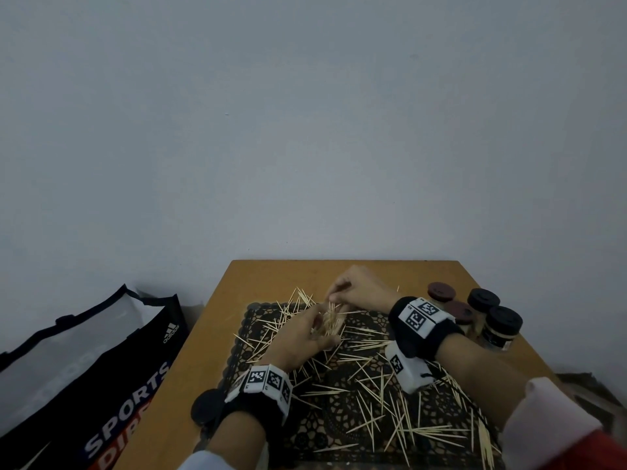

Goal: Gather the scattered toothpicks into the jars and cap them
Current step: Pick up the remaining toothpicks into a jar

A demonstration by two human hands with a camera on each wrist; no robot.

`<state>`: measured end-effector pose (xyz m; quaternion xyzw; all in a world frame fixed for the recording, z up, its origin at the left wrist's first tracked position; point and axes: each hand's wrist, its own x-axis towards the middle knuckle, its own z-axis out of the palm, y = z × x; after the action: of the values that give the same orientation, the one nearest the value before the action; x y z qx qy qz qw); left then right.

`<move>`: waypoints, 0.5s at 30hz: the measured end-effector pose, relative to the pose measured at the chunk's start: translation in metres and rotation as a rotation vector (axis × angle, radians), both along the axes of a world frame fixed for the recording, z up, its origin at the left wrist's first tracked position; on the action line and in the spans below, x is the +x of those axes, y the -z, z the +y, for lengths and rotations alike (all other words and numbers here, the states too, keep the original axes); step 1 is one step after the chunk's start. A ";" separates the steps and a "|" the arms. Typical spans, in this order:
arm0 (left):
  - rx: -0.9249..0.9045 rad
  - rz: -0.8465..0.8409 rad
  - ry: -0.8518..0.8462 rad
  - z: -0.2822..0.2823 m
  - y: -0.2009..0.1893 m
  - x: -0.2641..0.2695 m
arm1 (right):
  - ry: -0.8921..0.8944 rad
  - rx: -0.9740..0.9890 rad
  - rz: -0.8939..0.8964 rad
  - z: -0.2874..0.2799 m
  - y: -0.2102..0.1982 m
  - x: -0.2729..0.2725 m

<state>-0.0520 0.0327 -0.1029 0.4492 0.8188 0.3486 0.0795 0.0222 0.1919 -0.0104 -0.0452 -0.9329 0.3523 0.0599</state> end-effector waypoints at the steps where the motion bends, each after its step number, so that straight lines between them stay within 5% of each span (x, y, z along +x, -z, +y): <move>1: 0.003 -0.003 -0.003 0.000 0.000 0.000 | 0.006 -0.014 0.007 0.000 0.000 -0.001; 11: 0.009 -0.009 -0.003 -0.001 -0.004 0.004 | -0.040 0.077 0.044 0.002 0.005 0.000; 15: 0.045 0.012 -0.042 -0.002 -0.003 0.003 | -0.035 -0.034 0.077 0.006 0.004 0.002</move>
<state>-0.0491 0.0308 -0.1002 0.4358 0.8203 0.3659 0.0571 0.0237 0.1978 -0.0148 -0.0161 -0.9243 0.3707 0.0889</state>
